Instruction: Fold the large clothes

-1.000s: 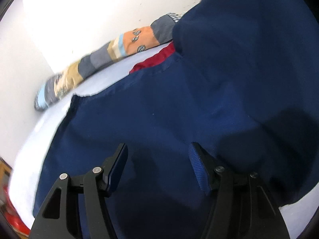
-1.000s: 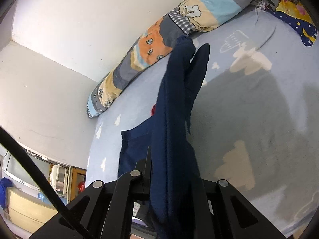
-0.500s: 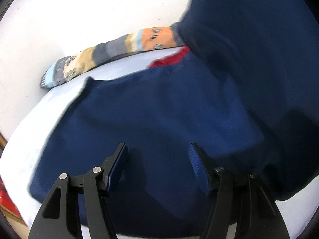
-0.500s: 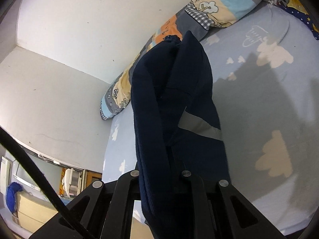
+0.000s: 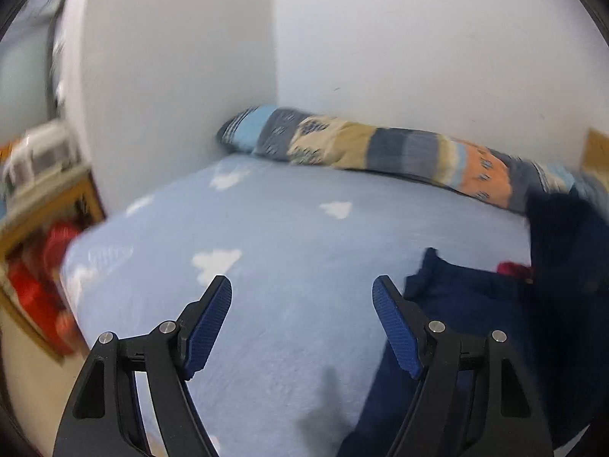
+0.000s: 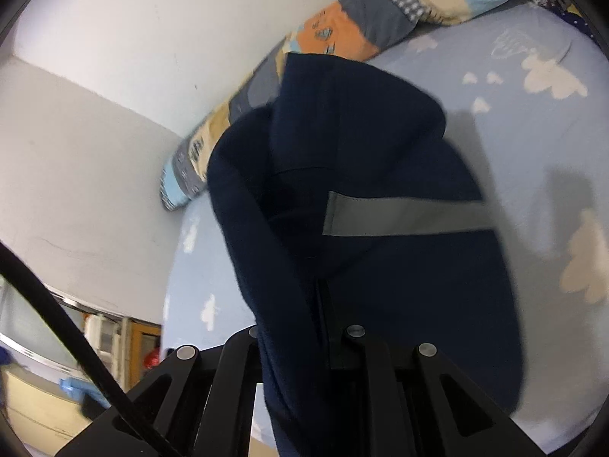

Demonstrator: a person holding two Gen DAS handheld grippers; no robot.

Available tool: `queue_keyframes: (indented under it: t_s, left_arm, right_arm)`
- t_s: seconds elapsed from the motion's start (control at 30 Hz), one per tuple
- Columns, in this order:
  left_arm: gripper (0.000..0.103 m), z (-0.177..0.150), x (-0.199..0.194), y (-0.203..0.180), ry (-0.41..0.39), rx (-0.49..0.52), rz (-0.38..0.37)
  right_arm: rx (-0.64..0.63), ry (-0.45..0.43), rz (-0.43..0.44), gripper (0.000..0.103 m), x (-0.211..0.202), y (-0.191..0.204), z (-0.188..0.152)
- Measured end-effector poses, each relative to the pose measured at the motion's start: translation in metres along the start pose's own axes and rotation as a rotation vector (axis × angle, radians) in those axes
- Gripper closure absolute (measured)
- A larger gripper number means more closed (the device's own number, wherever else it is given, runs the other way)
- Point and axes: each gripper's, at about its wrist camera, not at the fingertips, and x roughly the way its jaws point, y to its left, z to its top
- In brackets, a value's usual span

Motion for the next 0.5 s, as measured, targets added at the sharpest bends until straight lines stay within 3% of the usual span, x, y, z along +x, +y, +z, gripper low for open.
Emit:
queue_keyframes:
  t_s: [0.2,0.37,0.5]
  left_arm:
    - [0.027,0.002,0.024,0.034,0.059,-0.079,0.039]
    - [0.027,0.000,0.016,0.054,0.064,-0.124,0.066]
    - [0.027,0.002,0.025,0.056,0.094,-0.147,0.048]
  right_arm:
    - [-0.003,0.031,-0.055,0.091,0.073,0.022,-0.032]
    - [-0.067,0.067,-0.107,0.091,0.120,0.045,-0.058]
    - [-0.209,0.099,-0.238,0.087,0.156,0.060,-0.084]
